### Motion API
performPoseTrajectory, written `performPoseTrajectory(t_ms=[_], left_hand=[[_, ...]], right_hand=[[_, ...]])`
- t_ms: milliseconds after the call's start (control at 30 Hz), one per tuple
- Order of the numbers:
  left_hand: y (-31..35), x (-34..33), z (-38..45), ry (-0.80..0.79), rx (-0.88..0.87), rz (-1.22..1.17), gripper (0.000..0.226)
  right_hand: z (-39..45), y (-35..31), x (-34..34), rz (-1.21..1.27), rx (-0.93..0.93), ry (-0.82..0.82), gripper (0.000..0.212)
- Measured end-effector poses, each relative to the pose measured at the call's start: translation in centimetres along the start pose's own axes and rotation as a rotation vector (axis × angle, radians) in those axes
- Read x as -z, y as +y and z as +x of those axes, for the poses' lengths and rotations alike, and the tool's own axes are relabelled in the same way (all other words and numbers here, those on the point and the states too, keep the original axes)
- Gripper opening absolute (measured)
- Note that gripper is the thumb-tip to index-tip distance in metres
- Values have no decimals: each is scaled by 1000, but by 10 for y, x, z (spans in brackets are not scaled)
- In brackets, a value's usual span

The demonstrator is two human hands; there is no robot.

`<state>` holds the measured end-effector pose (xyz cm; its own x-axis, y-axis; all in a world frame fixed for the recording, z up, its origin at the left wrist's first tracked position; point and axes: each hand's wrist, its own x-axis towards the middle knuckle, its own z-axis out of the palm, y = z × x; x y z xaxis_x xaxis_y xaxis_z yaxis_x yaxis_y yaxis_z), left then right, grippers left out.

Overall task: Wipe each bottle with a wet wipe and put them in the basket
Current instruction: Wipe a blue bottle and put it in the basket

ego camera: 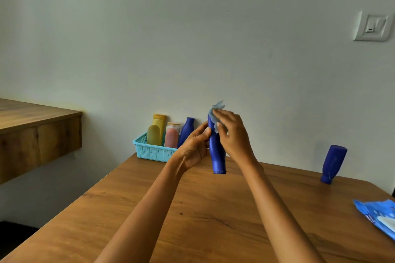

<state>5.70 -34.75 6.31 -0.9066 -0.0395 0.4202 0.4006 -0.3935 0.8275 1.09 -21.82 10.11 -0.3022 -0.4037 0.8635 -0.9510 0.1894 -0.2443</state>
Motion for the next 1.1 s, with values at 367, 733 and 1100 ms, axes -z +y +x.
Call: performPoseTrajectory(t_ms=[367, 733, 1100], left_hand=[[22, 35, -15, 274, -217, -122, 63], [18, 14, -10, 77, -101, -76, 51], [33, 33, -16, 320, -211, -227, 17]], right_hand=[[-15, -17, -22, 36, 63, -143, 16], [-5, -11, -22, 231, -118, -74, 45], [-19, -23, -33, -13, 192, -82, 33]])
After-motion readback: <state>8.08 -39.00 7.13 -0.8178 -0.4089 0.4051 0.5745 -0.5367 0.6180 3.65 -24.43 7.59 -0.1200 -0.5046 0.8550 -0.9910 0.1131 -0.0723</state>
